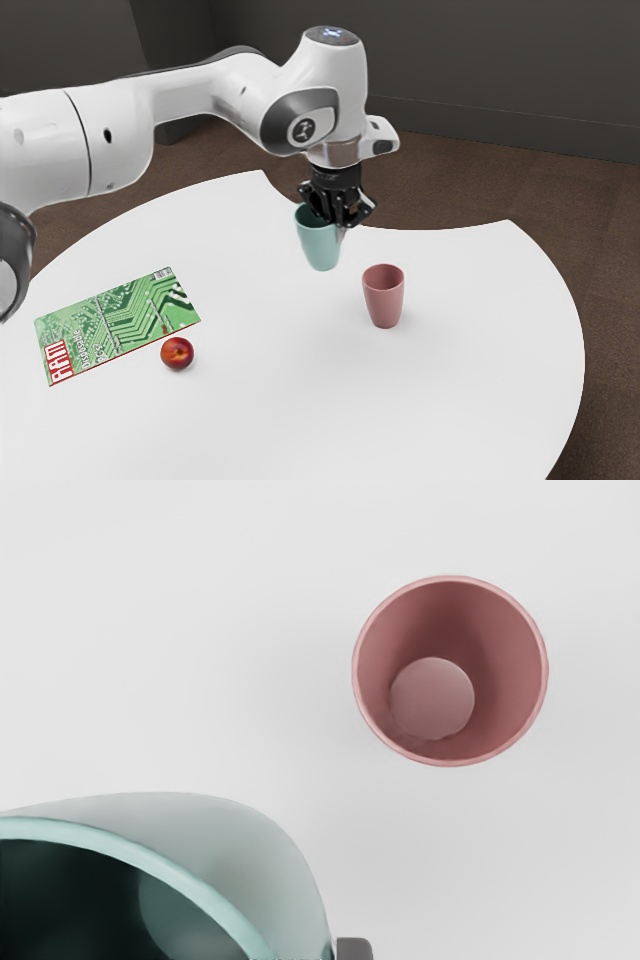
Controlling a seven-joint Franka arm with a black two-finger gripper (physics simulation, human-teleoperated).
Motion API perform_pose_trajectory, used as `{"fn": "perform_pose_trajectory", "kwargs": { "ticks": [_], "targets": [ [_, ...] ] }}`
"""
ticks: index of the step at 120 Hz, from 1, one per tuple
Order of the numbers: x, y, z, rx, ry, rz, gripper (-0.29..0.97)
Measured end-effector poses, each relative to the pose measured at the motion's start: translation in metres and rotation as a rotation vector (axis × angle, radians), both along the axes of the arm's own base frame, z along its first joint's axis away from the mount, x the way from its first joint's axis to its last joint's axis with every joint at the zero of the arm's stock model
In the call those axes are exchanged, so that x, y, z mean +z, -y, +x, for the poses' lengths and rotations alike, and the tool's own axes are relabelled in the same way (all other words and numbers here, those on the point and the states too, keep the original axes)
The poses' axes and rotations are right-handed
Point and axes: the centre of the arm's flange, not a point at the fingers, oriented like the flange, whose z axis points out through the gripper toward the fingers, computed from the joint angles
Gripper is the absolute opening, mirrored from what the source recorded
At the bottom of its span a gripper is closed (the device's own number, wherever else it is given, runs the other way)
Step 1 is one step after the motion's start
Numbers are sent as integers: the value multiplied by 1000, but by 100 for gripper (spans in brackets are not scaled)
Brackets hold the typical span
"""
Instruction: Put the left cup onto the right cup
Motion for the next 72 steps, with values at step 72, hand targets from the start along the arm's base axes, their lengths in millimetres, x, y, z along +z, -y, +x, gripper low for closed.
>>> {"fn": "perform_pose_trajectory", "kwargs": {
  "ticks": [72],
  "targets": [
    [-43, 45, 58, 80, 85, -83, -10]
  ]
}}
